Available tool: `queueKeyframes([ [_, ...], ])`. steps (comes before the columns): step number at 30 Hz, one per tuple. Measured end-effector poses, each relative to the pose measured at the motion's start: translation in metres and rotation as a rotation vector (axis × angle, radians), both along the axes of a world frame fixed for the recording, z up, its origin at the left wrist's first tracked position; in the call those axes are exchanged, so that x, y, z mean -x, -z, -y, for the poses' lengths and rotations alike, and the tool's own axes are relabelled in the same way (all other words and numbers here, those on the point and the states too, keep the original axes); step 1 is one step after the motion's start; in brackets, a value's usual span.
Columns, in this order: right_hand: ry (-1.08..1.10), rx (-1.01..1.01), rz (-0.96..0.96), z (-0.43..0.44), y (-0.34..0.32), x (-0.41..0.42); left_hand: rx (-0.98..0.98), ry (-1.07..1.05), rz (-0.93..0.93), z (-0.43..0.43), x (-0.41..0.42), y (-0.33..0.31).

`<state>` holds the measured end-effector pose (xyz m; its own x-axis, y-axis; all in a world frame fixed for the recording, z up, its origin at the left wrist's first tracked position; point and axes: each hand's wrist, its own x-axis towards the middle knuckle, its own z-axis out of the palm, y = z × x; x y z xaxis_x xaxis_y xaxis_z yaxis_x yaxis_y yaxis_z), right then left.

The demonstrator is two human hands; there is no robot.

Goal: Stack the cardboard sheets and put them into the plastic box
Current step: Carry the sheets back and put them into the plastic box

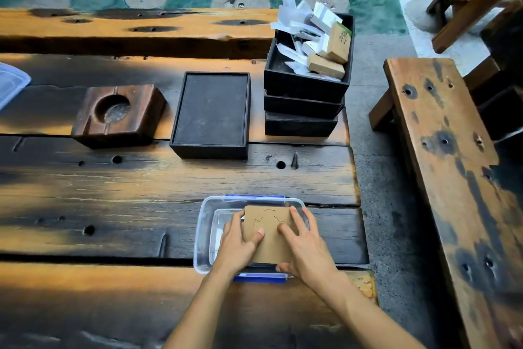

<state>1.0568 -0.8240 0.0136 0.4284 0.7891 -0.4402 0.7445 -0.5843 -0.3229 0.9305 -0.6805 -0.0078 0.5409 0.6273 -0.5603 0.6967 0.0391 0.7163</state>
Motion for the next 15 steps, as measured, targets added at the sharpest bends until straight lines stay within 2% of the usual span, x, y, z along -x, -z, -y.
queueKeyframes([
  [3, -0.009, -0.001, 0.027, 0.000, -0.002, 0.000, -0.128, 0.084, -0.046, 0.005, -0.004, 0.000],
  [6, -0.035, 0.000, 0.058, -0.002, -0.005, -0.002, -0.193, 0.139, 0.001, 0.006, -0.002, -0.006],
  [8, -0.049, -0.004, 0.076, -0.003, -0.007, -0.003, -0.233, 0.270, 0.009, 0.004, 0.006, -0.009],
  [12, -0.071, -0.007, 0.074, -0.004, -0.011, -0.008, -0.240, 0.536, -0.095, -0.003, 0.019, -0.013],
  [15, -0.111, 0.013, 0.083, -0.005, -0.016, -0.009, -0.388, 0.635, -0.245, -0.001, 0.009, -0.017],
])
